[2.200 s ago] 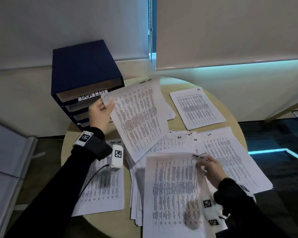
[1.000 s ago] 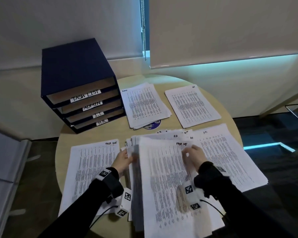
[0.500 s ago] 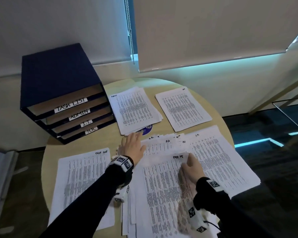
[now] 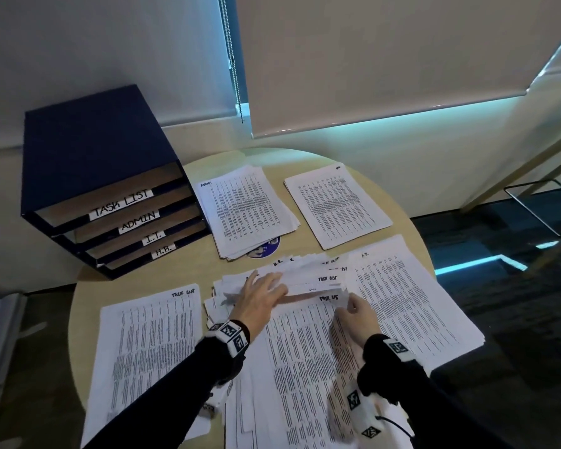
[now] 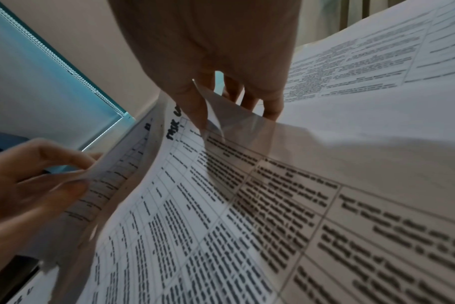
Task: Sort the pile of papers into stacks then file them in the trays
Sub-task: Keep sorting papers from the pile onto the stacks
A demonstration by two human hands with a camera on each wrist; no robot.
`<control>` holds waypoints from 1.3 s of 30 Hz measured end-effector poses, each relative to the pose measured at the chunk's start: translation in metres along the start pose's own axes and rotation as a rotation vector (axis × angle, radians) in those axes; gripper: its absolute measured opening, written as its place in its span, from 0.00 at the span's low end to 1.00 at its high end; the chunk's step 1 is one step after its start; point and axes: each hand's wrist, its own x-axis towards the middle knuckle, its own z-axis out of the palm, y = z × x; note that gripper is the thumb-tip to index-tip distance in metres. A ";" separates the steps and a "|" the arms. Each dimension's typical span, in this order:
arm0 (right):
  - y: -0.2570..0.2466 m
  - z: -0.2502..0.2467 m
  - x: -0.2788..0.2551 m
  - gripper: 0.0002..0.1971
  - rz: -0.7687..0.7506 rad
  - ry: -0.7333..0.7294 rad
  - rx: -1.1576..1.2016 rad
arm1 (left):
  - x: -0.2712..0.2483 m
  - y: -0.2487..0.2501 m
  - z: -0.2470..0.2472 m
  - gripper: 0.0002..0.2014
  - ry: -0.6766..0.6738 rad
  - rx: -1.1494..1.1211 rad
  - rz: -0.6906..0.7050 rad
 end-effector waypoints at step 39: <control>0.024 0.010 0.011 0.07 0.072 -0.069 -0.043 | 0.049 0.016 0.003 0.27 -0.332 -0.105 -0.173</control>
